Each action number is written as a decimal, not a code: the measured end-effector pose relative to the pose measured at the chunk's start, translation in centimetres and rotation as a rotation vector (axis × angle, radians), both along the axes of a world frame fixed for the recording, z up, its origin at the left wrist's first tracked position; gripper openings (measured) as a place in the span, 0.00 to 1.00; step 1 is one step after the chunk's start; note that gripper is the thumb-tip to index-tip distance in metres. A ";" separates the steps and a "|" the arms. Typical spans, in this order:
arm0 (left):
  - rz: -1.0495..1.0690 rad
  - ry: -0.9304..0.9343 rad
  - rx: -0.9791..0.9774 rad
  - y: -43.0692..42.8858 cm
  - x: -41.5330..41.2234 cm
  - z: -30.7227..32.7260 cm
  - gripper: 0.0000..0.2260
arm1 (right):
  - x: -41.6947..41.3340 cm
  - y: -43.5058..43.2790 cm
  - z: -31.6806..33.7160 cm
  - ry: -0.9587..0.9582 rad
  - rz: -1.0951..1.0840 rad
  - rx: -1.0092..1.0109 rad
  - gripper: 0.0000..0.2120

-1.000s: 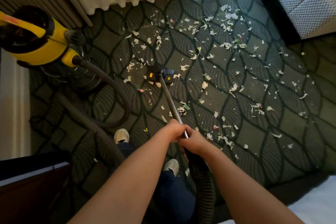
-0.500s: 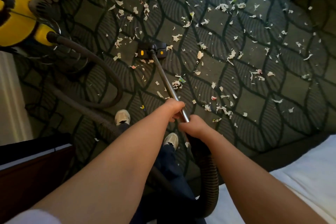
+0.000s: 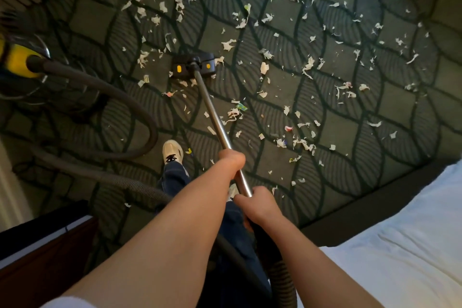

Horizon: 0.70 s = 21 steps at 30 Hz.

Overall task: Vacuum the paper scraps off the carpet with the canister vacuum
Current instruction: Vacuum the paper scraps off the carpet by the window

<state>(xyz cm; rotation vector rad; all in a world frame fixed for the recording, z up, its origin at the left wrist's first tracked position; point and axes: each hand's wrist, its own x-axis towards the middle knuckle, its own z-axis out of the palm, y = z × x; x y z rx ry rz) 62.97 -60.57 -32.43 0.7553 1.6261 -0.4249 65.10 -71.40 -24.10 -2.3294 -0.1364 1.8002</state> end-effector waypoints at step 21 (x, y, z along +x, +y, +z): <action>0.110 -0.097 0.236 35.7 -3.3 -0.6 0.20 | -2.2 34.6 -3.4 -0.108 0.160 0.208 0.11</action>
